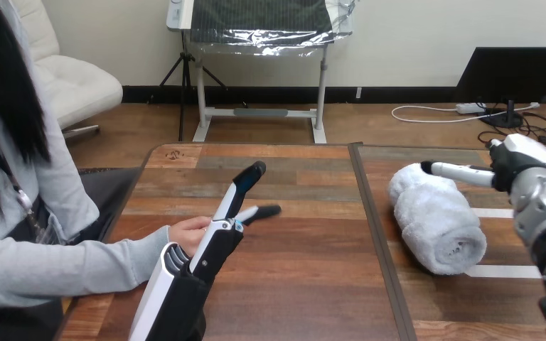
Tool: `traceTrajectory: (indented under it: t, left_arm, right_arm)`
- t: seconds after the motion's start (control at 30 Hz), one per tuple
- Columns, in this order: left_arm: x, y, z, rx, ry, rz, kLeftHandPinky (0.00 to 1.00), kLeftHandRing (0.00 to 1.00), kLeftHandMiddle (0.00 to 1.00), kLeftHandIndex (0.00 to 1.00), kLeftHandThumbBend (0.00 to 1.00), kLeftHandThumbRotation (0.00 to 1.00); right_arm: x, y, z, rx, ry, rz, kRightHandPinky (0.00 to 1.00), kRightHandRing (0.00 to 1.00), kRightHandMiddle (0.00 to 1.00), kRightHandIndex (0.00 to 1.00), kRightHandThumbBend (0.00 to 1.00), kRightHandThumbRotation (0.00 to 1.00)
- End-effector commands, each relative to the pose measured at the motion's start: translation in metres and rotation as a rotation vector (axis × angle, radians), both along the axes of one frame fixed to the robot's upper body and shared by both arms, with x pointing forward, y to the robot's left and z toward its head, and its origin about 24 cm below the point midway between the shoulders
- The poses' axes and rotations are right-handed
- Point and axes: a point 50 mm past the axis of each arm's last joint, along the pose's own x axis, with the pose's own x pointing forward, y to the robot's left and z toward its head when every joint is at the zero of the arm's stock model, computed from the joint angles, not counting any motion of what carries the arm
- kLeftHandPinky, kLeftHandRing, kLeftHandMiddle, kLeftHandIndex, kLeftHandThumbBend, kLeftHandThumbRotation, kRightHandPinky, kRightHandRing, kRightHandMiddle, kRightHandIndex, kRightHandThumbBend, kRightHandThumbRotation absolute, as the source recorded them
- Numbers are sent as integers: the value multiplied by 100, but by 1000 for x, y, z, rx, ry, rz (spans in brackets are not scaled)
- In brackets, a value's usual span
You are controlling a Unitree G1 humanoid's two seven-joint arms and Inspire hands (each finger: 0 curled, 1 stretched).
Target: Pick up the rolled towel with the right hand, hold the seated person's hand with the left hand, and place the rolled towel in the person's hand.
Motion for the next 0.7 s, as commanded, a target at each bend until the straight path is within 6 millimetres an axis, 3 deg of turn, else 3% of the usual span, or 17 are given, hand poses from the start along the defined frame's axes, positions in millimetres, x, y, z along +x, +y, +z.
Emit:
traceTrajectory:
  t: [0.0, 0.33, 0.67]
  left_arm:
    - [12, -3, 11, -7, -61, -12, 96, 100, 100, 99, 100, 69]
    - [13, -5, 10, -8, -64, -9, 99, 100, 100, 99, 100, 71]
    - [12, -6, 10, -15, -65, -2, 96, 100, 100, 99, 100, 72]
  right_arm:
    - [23, 23, 37, -7, -119, 41, 86, 100, 100, 100, 100, 90]
    - [23, 28, 34, 22, -112, 25, 97, 100, 100, 99, 100, 95]
    - [22, 31, 31, 80, -81, -34, 99, 100, 100, 100, 100, 96]
